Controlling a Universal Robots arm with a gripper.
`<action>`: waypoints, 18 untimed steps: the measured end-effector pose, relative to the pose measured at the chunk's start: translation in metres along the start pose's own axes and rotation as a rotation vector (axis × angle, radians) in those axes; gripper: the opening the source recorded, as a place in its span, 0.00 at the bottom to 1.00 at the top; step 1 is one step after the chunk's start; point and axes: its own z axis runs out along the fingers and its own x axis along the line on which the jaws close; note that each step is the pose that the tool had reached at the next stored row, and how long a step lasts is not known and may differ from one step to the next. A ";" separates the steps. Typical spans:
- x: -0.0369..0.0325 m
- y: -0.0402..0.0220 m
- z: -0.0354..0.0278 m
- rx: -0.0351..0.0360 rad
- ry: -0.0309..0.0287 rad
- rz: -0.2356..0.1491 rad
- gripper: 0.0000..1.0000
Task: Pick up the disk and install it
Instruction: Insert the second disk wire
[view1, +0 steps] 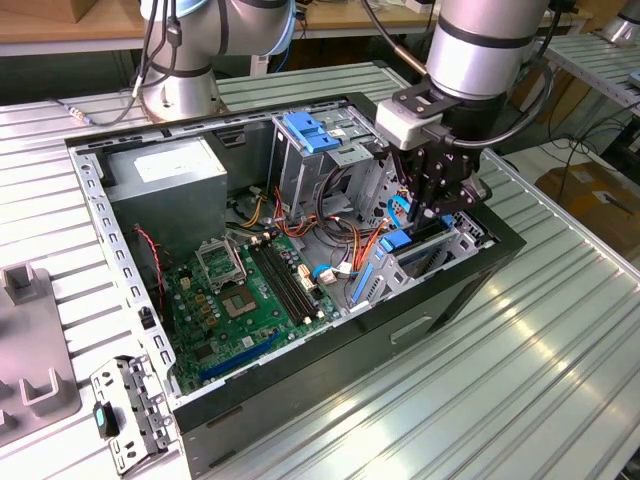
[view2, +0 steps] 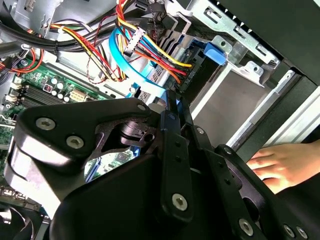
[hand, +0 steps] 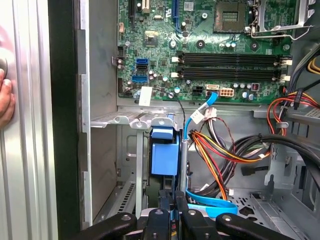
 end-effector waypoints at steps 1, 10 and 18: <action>0.0000 -0.0001 0.0003 -0.0001 0.0000 0.000 0.16; 0.0000 -0.0005 0.0007 0.0000 -0.0018 0.001 0.16; 0.0001 -0.0007 -0.0008 0.0004 -0.0015 0.001 0.16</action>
